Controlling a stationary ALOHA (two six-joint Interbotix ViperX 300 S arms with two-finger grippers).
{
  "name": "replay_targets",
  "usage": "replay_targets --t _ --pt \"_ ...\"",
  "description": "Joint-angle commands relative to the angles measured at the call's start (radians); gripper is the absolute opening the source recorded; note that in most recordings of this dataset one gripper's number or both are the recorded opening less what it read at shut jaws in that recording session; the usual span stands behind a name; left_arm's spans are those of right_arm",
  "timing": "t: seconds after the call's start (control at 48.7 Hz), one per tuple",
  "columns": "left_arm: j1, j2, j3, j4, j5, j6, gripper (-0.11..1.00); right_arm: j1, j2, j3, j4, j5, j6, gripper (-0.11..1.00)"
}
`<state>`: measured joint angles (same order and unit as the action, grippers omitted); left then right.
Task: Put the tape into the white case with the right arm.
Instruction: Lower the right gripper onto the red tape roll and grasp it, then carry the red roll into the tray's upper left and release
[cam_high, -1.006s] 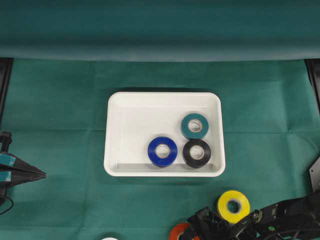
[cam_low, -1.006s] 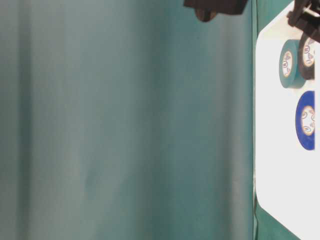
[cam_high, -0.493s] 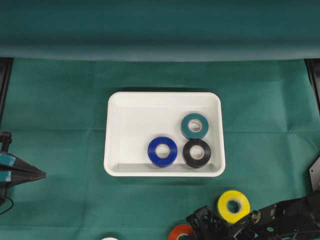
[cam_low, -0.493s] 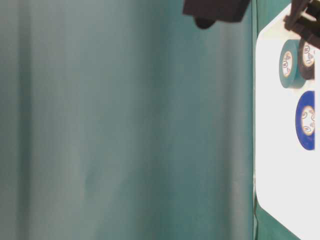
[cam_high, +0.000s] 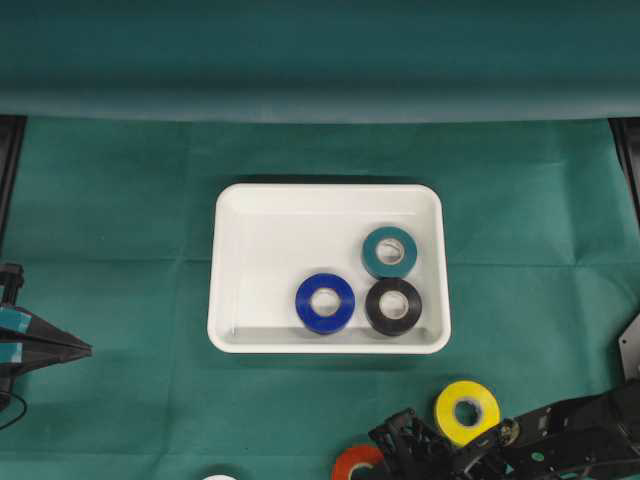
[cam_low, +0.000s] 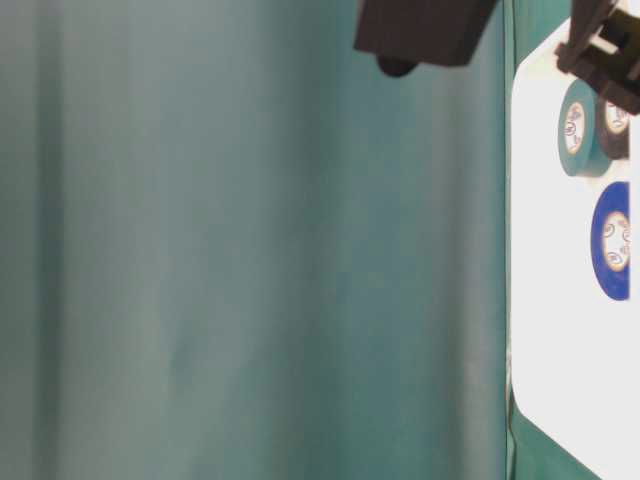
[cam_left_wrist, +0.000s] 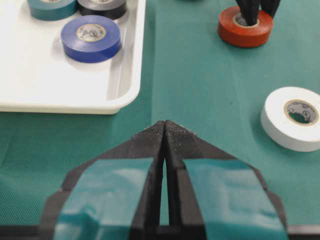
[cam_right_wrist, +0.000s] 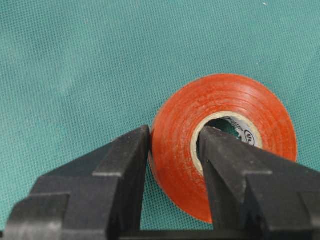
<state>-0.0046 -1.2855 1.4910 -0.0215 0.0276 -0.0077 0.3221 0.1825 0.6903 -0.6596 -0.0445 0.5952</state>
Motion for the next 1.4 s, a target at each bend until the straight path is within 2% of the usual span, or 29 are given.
replay_targets --t 0.0,0.246,0.41,0.718,1.088,1.375 --pt "0.002 0.008 -0.011 -0.002 -0.009 0.0 0.0 0.002 -0.052 -0.025 -0.003 -0.003 0.003 0.03" --pt "0.002 0.008 -0.011 -0.002 -0.009 0.0 0.0 0.023 -0.143 -0.043 -0.003 0.072 0.003 0.03" --pt "0.002 0.008 -0.011 -0.002 -0.009 0.0 0.0 0.026 -0.156 -0.054 -0.003 0.138 0.003 0.03" --pt "0.002 0.008 -0.012 -0.002 -0.009 0.0 0.0 0.026 -0.114 -0.097 -0.003 0.147 -0.002 0.03" --pt "0.002 0.008 -0.012 -0.002 -0.009 0.0 0.0 0.026 0.009 -0.27 -0.003 0.164 -0.003 0.03" --pt "0.002 0.008 -0.017 -0.002 -0.008 -0.002 0.0 -0.037 0.021 -0.298 -0.003 0.183 -0.003 0.03"
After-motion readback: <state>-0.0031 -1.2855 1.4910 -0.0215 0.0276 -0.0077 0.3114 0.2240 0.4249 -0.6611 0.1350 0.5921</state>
